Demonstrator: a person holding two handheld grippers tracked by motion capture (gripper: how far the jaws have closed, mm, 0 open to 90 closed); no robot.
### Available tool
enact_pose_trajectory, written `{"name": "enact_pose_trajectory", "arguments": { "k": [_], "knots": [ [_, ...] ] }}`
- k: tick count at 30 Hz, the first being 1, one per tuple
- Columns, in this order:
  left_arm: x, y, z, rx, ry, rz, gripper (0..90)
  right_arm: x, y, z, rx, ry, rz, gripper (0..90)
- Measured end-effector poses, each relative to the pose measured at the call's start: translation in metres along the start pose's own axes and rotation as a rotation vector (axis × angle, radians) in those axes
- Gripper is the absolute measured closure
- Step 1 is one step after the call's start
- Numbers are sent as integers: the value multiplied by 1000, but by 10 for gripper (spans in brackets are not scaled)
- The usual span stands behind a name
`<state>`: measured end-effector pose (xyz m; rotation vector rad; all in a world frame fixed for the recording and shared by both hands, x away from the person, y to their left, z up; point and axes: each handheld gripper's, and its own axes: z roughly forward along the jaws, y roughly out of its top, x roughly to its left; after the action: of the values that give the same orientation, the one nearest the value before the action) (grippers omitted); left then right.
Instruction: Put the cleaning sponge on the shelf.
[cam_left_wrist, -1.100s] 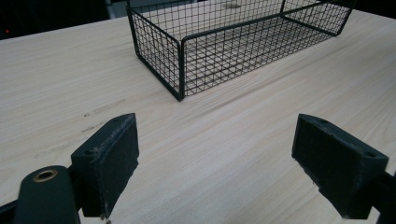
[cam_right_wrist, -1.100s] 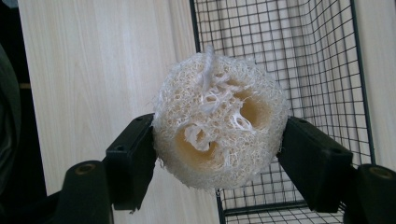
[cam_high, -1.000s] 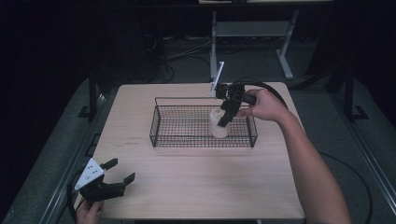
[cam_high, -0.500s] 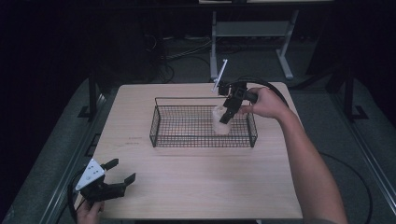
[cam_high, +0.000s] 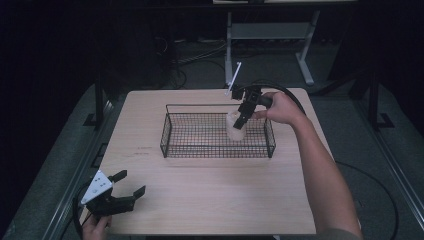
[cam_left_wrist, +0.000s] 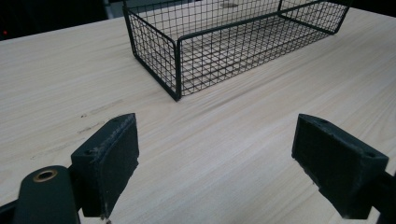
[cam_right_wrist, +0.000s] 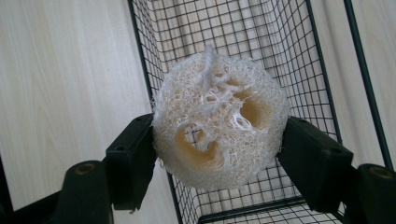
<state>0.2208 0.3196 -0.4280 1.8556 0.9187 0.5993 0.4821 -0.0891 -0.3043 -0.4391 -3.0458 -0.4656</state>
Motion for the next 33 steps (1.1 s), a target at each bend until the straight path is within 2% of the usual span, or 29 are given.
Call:
{"name": "enact_pose_trajectory", "arguments": {
  "k": [13,16,20,23,26,30,33],
  "knots": [
    [0,-1,-1,3,-4,3,141,-13,-7,13,-6,-2,46,289],
    [0,-1,-1,1,-2,-1,141,-15,-9,19,19,-2,57,289],
    [0,-1,-2,1,-1,1,141,-16,-7,26,24,4,50,289],
    [0,-1,-2,-1,0,2,141,-16,-4,34,48,11,50,288],
    [0,-1,-3,-1,0,3,141,-15,-4,37,45,13,45,289],
    [0,-1,-3,1,1,3,141,-17,-8,41,24,21,64,288],
    [0,-1,-3,2,1,3,141,-18,-11,45,38,17,64,288]
  ]
}}
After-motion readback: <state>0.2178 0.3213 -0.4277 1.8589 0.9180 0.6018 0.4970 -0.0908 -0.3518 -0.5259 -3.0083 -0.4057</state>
